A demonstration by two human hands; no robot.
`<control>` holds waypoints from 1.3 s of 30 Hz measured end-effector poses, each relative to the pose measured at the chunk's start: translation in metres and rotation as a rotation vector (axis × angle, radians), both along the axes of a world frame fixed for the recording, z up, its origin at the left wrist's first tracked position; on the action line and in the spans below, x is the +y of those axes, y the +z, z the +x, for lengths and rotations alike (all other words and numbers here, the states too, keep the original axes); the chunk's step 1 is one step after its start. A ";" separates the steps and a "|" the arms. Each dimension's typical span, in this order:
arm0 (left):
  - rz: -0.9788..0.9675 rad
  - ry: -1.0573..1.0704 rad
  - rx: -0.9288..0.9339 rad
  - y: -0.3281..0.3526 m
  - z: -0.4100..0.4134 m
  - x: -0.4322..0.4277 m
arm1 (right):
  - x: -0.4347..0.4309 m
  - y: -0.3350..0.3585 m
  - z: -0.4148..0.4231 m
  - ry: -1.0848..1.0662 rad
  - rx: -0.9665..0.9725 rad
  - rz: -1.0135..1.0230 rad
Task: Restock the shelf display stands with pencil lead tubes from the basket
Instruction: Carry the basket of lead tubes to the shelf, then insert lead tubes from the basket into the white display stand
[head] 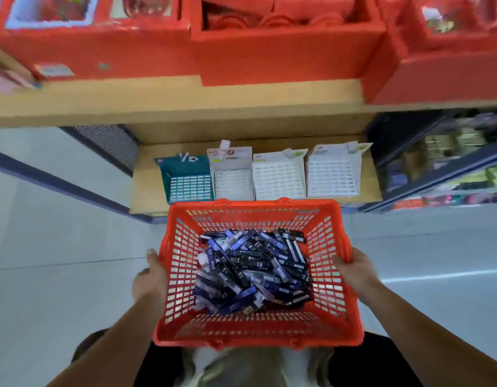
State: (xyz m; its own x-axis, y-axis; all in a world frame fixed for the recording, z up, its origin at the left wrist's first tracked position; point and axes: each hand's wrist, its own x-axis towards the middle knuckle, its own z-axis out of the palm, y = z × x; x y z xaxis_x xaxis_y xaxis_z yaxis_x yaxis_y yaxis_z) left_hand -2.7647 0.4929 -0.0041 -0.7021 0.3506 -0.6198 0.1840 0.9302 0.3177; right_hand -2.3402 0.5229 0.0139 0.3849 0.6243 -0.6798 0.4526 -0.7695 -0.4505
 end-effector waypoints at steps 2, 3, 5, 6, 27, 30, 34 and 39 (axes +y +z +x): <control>-0.007 0.019 -0.014 -0.053 0.005 0.001 | 0.001 -0.056 -0.001 -0.041 -0.027 0.004; -0.016 0.024 -0.028 -0.077 0.007 0.000 | 0.000 -0.084 -0.001 -0.047 -0.046 0.004; -0.021 0.012 -0.036 -0.121 0.010 -0.002 | 0.001 -0.130 -0.005 -0.044 -0.100 -0.012; -0.012 0.012 -0.037 -0.140 0.012 -0.002 | 0.001 -0.151 -0.006 -0.054 -0.119 -0.019; 0.102 -0.281 -0.187 -0.175 0.033 -0.008 | 0.000 -0.189 0.004 -0.224 -0.064 0.082; 0.172 -0.443 -0.070 -0.156 0.042 -0.009 | -0.015 -0.182 0.010 -0.142 -0.085 0.048; 0.252 -0.777 -0.002 -0.127 0.073 -0.017 | -0.025 -0.161 -0.008 0.057 -0.051 0.064; 0.213 -0.997 -0.115 -0.131 0.098 -0.017 | -0.022 -0.139 -0.033 0.478 -0.184 0.128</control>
